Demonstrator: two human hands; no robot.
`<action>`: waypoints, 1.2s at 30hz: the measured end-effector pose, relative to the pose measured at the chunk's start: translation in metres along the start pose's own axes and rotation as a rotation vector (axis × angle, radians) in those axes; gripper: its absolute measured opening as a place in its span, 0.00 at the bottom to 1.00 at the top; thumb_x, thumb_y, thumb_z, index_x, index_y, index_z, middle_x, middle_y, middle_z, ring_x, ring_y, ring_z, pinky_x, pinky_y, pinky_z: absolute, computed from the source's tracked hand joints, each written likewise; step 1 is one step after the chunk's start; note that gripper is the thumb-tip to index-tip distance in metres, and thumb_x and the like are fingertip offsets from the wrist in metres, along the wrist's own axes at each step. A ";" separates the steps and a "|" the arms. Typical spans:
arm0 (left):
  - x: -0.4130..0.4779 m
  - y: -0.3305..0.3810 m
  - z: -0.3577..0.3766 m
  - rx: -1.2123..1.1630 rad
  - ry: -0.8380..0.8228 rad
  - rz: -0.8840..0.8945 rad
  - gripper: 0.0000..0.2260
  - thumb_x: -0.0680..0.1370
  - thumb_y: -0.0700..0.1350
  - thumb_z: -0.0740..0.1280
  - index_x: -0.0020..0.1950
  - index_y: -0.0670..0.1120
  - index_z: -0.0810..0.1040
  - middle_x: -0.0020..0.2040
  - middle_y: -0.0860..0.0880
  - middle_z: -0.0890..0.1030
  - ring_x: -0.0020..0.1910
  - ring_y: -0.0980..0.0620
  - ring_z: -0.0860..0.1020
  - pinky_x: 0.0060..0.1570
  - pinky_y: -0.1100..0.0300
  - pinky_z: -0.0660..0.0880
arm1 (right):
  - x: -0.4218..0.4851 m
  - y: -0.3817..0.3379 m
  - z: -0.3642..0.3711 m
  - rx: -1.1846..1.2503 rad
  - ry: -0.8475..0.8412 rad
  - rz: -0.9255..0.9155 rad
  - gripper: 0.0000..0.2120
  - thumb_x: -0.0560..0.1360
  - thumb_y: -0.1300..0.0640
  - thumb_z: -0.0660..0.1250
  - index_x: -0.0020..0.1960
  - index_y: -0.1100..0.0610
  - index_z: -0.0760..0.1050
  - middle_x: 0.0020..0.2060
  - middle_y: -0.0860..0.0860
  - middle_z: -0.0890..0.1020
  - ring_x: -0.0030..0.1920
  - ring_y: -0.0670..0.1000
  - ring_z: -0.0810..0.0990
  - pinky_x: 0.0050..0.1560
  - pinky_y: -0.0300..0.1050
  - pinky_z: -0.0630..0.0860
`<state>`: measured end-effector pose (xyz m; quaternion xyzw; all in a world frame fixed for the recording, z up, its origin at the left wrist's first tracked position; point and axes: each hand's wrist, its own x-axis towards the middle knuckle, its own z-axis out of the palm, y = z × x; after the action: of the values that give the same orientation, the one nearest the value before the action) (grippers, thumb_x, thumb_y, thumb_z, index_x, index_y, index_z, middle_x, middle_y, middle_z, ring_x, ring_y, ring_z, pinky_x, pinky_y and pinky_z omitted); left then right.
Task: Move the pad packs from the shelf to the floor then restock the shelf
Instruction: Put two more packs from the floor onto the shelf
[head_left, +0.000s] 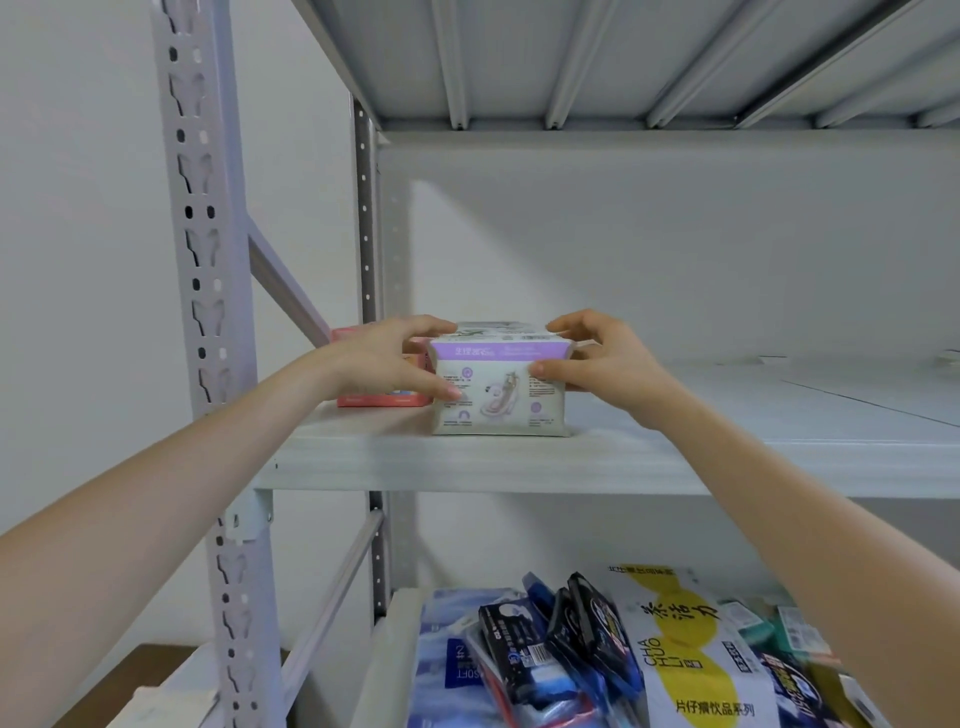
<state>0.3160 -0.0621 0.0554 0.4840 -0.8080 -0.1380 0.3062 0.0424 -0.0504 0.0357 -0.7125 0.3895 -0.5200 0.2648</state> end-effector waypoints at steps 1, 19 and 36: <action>0.000 -0.001 0.001 0.002 0.010 0.004 0.44 0.56 0.62 0.80 0.70 0.62 0.69 0.64 0.64 0.75 0.65 0.66 0.71 0.68 0.56 0.68 | 0.001 0.001 0.002 -0.005 0.007 -0.004 0.24 0.65 0.59 0.79 0.58 0.56 0.74 0.58 0.57 0.76 0.54 0.55 0.82 0.50 0.50 0.82; -0.007 -0.006 0.018 -0.185 0.078 0.067 0.30 0.67 0.47 0.79 0.67 0.57 0.72 0.60 0.62 0.78 0.54 0.71 0.76 0.47 0.76 0.73 | 0.002 0.012 0.011 -0.050 0.043 -0.005 0.20 0.69 0.54 0.77 0.57 0.54 0.74 0.54 0.51 0.81 0.52 0.51 0.82 0.46 0.44 0.79; -0.058 0.001 0.085 0.119 0.635 -0.013 0.28 0.74 0.53 0.72 0.70 0.46 0.69 0.67 0.46 0.74 0.67 0.47 0.71 0.65 0.52 0.68 | -0.050 0.038 0.034 -0.612 0.292 -0.248 0.28 0.76 0.45 0.64 0.72 0.53 0.61 0.69 0.50 0.69 0.67 0.53 0.68 0.63 0.51 0.65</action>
<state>0.2819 -0.0172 -0.0304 0.5250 -0.6759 0.0655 0.5131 0.0563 -0.0309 -0.0320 -0.7189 0.4713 -0.5039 -0.0845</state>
